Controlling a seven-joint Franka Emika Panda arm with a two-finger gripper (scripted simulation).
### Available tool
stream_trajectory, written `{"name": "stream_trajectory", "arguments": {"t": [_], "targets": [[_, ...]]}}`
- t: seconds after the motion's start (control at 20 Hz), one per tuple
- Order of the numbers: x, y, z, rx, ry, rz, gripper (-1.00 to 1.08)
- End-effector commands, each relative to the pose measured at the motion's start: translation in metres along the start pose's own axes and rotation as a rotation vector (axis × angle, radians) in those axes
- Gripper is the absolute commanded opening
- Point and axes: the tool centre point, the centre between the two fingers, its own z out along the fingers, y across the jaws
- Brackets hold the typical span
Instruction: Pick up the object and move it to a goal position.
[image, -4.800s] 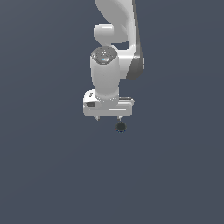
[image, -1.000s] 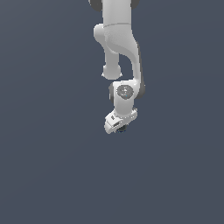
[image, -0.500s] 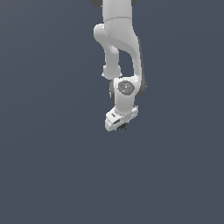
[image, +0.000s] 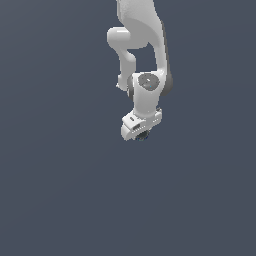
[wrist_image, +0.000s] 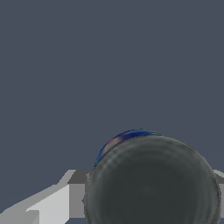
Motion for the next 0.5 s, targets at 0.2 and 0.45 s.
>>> {"name": "stream_trajectory", "arguments": {"t": [0.2, 0.45], "targets": [[-0.005, -0.014, -0.066, -0.001, 0.001, -0.001, -1.0], [-0.009, -0.025, -0.122, 0.0, 0.001, -0.001, -1.0]]}}
